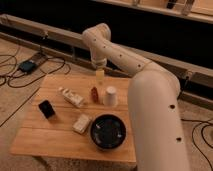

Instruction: Place the ceramic cup over the eraser

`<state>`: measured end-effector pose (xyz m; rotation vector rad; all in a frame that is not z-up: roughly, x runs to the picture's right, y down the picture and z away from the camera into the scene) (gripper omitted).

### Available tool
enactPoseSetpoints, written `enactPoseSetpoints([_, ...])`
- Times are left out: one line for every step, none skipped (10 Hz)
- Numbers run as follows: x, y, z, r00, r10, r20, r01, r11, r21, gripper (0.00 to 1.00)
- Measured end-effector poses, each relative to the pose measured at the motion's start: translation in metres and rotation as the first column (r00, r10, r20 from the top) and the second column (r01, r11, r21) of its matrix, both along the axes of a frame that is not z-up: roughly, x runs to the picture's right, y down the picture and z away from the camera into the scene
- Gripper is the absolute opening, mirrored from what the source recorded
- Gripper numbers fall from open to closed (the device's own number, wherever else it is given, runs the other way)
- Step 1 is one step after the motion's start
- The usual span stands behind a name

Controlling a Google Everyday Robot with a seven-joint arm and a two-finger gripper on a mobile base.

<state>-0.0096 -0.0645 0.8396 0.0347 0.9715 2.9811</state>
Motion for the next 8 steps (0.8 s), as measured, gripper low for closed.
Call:
enactPoseSetpoints([0.006,0.009,0.004,1.0,0.003,-0.006,-0.003,0.9999,-0.012,0.8])
enactPoseSetpoints([0.014,0.02,0.009,1.0,0.008,-0.013,-0.008,0.9995,-0.032,0.8])
enactPoseSetpoints([0.02,0.029,0.015,1.0,0.013,-0.018,-0.014,0.9988,-0.047,0.8])
enactPoseSetpoints([0.025,0.034,0.02,1.0,0.017,-0.023,-0.019,0.9983,-0.056,0.8])
enactPoseSetpoints([0.03,0.04,0.025,0.999,0.023,-0.028,-0.025,0.9976,-0.064,0.8])
enactPoseSetpoints([0.034,0.045,0.03,0.999,0.033,-0.031,-0.035,0.9968,-0.071,0.8])
enactPoseSetpoints([0.035,0.049,0.034,0.999,0.039,-0.032,-0.042,0.9964,-0.073,0.8])
enactPoseSetpoints([0.034,0.052,0.038,0.999,0.043,-0.033,-0.045,0.9962,-0.074,0.8])
